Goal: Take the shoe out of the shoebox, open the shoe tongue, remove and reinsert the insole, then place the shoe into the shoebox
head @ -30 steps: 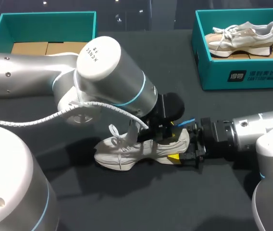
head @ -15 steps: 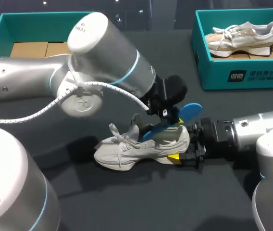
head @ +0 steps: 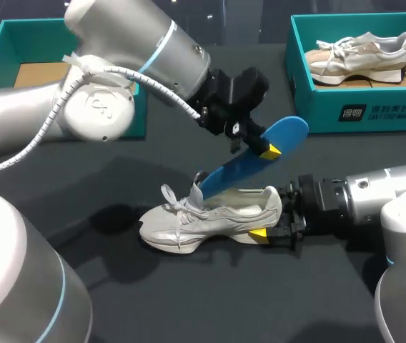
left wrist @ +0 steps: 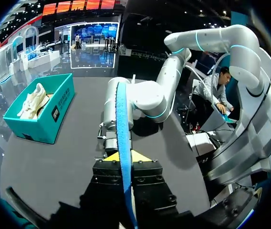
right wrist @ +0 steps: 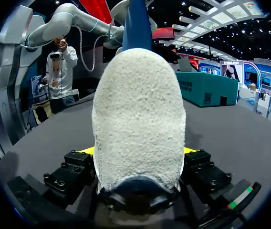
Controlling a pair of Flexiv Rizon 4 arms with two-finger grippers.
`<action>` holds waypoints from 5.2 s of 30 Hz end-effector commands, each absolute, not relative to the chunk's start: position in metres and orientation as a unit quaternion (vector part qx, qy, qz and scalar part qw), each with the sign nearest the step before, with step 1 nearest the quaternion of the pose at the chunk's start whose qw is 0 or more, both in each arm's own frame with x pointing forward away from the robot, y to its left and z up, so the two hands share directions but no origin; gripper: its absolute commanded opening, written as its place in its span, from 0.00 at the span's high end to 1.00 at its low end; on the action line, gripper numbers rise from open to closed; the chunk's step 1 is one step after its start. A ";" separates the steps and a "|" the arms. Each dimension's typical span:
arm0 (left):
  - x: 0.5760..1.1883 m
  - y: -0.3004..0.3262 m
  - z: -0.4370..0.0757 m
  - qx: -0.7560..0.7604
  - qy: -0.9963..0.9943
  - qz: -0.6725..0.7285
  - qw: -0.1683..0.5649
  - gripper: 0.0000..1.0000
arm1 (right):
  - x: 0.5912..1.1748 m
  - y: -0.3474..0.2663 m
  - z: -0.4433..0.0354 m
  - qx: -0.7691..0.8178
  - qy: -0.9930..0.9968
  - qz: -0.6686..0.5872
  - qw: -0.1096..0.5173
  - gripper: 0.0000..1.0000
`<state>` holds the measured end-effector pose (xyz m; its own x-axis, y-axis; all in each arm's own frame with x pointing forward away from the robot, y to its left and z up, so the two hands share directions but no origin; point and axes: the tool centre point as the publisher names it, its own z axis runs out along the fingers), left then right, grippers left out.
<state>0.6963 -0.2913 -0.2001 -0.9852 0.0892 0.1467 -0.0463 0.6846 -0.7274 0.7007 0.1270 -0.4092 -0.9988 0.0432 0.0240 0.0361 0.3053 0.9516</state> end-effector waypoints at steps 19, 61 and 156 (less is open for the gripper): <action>0.695 -0.285 -0.198 -0.012 -0.913 0.398 0.085 1.00 | 0.699 0.128 -0.411 0.025 0.809 0.587 0.003 1.00; 0.607 -0.263 -0.072 0.025 -0.781 0.609 0.137 1.00 | 0.699 0.128 -0.411 0.025 0.809 0.587 0.003 1.00; 0.569 -0.229 -0.037 0.132 -0.722 0.658 0.165 1.00 | 0.692 0.103 -0.331 0.083 0.996 -0.006 -0.018 0.00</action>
